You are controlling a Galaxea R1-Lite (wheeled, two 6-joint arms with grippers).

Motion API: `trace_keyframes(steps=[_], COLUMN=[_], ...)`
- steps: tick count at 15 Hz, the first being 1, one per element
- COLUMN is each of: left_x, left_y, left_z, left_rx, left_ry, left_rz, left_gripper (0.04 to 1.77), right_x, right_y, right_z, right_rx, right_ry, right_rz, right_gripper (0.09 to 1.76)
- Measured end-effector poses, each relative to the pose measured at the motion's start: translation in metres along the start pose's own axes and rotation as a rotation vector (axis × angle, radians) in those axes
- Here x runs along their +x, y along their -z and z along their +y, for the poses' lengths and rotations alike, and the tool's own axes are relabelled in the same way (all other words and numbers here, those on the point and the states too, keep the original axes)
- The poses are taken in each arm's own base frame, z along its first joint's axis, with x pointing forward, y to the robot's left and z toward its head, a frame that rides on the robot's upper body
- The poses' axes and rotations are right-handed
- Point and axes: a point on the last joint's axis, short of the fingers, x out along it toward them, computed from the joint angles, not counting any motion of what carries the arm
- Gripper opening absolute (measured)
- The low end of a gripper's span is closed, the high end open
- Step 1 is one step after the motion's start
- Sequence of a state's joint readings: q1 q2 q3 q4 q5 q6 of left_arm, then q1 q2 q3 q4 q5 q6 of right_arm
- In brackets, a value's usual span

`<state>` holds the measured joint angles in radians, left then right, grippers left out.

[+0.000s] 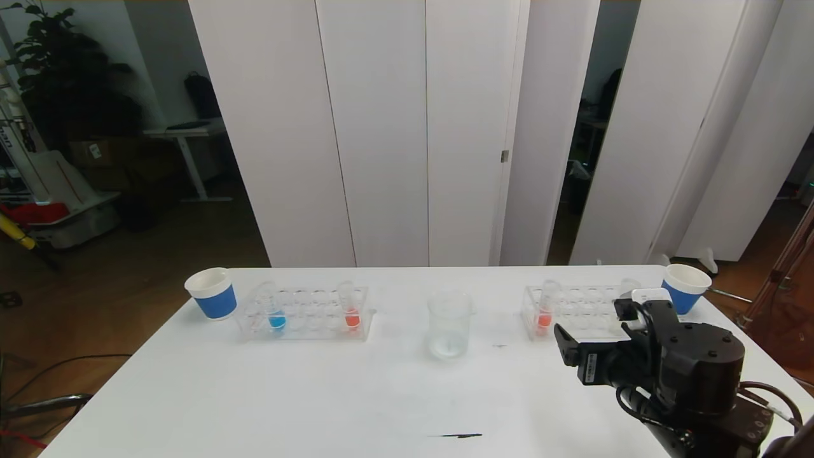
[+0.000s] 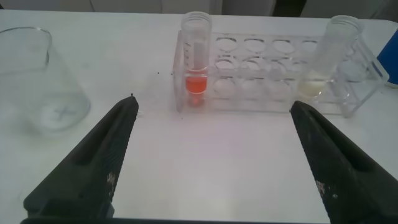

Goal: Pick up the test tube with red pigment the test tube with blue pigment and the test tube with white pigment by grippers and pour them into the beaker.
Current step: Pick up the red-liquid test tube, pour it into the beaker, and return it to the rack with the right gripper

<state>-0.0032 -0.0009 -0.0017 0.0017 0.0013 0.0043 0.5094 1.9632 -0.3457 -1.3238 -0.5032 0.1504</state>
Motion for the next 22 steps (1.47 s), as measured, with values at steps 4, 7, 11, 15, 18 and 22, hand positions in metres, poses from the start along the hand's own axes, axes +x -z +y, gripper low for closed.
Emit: trace_keyframes(steps=[4,7,11,15,18,22], left_x=[0.0,0.0,0.0,0.0,0.0,0.0], left_y=[0.0,0.0,0.0,0.0,0.0,0.0], left_z=[0.0,0.0,0.0,0.0,0.0,0.0], left_rx=[0.0,0.0,0.0,0.0,0.0,0.0], left_ry=[0.0,0.0,0.0,0.0,0.0,0.0], left_rz=[0.0,0.0,0.0,0.0,0.0,0.0], left_gripper=[1.73,1.73,1.73,1.73,1.73,1.73], right_x=[0.037,0.064,0.096,0.115,0.123,0.133], right_y=[0.007,0.008,0.003,0.008,0.011,0.012], right_z=[0.017,0.026,0.029,0.026,0.027,0.032], right_rx=[0.006,0.002,-0.032,-0.042,-0.044,-0.049], right_ry=[0.071,0.085,0.114,0.133,0.136,0.137], right_rz=[-0.033,-0.059,-0.103,-0.093,-0.089,-0.079], right_gripper=[1.75,1.75,1.75,1.75,1.75,1.75])
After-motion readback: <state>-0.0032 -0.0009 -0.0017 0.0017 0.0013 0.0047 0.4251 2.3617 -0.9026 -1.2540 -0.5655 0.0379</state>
